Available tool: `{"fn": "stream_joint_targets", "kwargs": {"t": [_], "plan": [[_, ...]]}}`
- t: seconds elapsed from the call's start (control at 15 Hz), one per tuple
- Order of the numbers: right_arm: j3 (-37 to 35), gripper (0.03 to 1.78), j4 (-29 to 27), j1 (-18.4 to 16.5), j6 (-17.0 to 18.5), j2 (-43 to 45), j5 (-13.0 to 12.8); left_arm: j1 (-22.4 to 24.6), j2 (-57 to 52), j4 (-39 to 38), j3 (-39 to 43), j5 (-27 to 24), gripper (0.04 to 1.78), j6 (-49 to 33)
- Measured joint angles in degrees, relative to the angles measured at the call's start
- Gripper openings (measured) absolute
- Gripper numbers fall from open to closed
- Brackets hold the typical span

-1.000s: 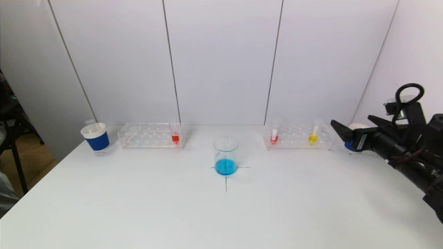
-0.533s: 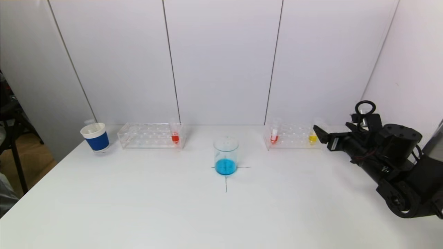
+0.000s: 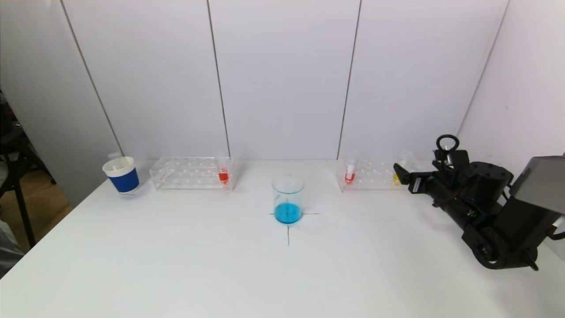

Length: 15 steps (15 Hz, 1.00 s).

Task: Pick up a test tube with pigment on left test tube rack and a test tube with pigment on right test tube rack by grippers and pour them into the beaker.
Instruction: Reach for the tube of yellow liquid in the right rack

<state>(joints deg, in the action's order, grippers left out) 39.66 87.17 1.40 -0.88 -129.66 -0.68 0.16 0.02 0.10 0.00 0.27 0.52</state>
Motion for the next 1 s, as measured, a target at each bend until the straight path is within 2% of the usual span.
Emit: {"fn": "stream_joint_targets", "kwargs": {"t": [1.0], "plan": [[13.04, 1.76, 0.00, -0.37, -0.16, -7.98, -0.80, 0.00, 0.02, 0.00, 0.00, 0.00, 1.76, 0.00]]}}
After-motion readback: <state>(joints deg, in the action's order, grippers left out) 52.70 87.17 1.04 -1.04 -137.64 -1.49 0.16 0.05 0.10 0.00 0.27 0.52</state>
